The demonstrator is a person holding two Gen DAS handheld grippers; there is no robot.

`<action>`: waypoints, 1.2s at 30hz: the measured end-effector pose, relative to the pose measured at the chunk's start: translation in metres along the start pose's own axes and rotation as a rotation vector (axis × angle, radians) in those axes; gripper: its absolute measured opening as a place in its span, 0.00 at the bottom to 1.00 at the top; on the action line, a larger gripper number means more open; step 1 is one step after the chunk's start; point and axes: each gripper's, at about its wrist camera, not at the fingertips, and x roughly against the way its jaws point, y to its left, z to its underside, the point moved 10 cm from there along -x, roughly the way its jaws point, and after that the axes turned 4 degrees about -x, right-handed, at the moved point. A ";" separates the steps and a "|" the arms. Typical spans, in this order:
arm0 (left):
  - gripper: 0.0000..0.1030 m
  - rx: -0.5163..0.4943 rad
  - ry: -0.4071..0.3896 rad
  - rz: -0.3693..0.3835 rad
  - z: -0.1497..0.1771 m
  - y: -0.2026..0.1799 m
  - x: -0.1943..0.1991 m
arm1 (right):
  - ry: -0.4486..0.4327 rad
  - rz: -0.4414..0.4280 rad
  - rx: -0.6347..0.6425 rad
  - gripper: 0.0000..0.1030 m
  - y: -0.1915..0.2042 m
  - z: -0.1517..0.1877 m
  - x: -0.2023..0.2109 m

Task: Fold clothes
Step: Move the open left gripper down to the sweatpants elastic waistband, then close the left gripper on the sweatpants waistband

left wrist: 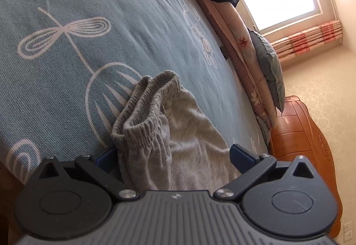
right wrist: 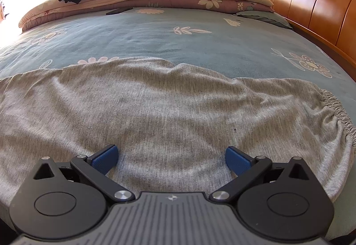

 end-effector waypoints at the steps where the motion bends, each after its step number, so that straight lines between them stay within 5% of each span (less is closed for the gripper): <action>1: 0.99 0.001 -0.012 0.000 -0.003 0.000 -0.001 | -0.003 0.001 -0.002 1.00 0.000 0.000 0.000; 8: 0.99 -0.102 -0.068 -0.030 -0.005 -0.005 -0.006 | -0.003 -0.010 0.004 1.00 0.000 0.000 0.001; 11: 0.91 -0.146 -0.100 -0.055 -0.001 -0.006 -0.001 | -0.015 -0.010 0.007 1.00 -0.001 0.001 0.002; 18: 0.37 -0.152 -0.096 -0.263 -0.001 0.003 0.012 | -0.028 -0.017 0.014 1.00 0.000 0.002 0.003; 23: 0.26 -0.124 -0.109 -0.297 -0.004 0.004 0.019 | 0.028 -0.017 0.038 1.00 0.004 -0.001 0.006; 30: 0.24 -0.161 -0.125 -0.257 -0.011 -0.022 0.023 | -0.163 -0.209 0.253 1.00 0.107 -0.061 0.068; 36: 0.24 -0.165 -0.123 -0.216 -0.011 -0.032 0.029 | -0.227 -0.431 0.555 0.98 0.284 -0.066 0.094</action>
